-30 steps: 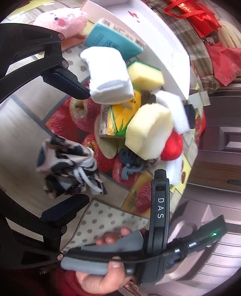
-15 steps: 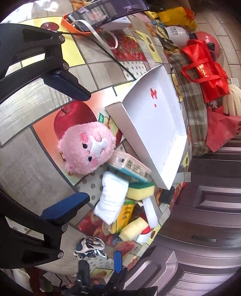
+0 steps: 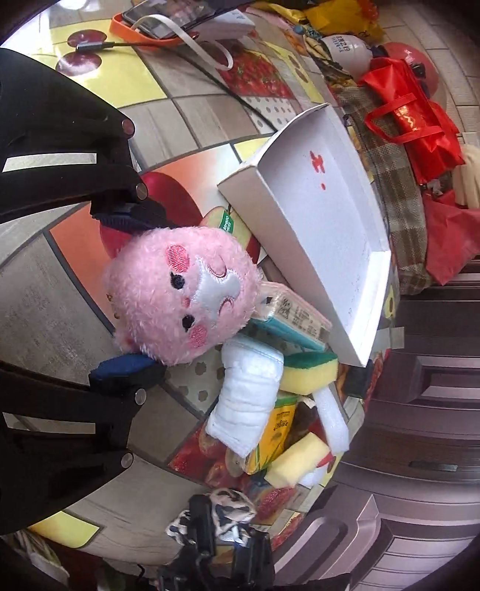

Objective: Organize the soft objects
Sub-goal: 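Grasp the pink plush toy with the left gripper while right grasps patterned cloth, then carry both items into the white box and open both grippers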

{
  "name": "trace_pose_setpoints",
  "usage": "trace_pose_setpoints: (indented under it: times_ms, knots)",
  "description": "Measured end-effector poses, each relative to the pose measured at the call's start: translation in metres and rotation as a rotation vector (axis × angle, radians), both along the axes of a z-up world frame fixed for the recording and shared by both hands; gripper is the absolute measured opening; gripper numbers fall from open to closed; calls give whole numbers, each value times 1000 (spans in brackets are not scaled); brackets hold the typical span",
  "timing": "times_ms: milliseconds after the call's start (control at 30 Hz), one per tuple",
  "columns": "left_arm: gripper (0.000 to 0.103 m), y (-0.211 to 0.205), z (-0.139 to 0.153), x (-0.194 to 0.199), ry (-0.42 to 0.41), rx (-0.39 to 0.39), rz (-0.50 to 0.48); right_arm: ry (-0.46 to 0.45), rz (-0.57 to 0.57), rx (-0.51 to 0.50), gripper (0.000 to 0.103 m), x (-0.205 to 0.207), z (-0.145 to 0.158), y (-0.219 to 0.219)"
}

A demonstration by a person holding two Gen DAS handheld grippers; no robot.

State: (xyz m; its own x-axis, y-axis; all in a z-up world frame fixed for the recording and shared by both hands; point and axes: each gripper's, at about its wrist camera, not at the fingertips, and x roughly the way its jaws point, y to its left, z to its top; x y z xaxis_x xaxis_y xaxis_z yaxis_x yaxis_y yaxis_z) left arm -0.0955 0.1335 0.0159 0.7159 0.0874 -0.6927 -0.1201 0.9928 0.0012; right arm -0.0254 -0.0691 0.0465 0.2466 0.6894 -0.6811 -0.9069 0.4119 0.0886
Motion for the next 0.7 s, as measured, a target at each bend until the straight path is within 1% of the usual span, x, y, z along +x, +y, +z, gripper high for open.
trace_pose_setpoints:
  times_ms: [67,100,133,200,233,300,367,433,500,567,633,700]
  knots:
    - [54,4,13,-16,-122,6,43,-33,-54,122,33,1,24,-9]
    - [54,8,19,-22,-185,6,91,-50,-87,181,33,4,34,-14]
    - [54,14,22,-26,-230,8,148,-75,-129,235,34,6,42,-17]
    - [54,25,25,-26,-270,26,251,-130,-220,309,34,11,50,-16]
    - [54,31,26,-24,-281,36,293,-146,-258,327,34,14,50,-12]
    - [54,43,29,-19,-306,66,358,-151,-300,346,34,20,45,-2]
    - [55,53,32,-16,-342,91,397,-159,-303,346,34,18,38,13]
    - [55,63,33,-11,-367,88,417,-165,-284,337,34,14,31,32]
    - [55,73,33,-7,-377,70,428,-149,-254,312,34,14,22,49]
    - [55,80,33,0,-383,62,441,-135,-244,306,34,10,20,69]
    - [55,85,34,5,-399,59,454,-164,-235,304,34,4,20,88]
    - [55,93,34,9,-402,47,465,-161,-221,307,34,-1,20,106]
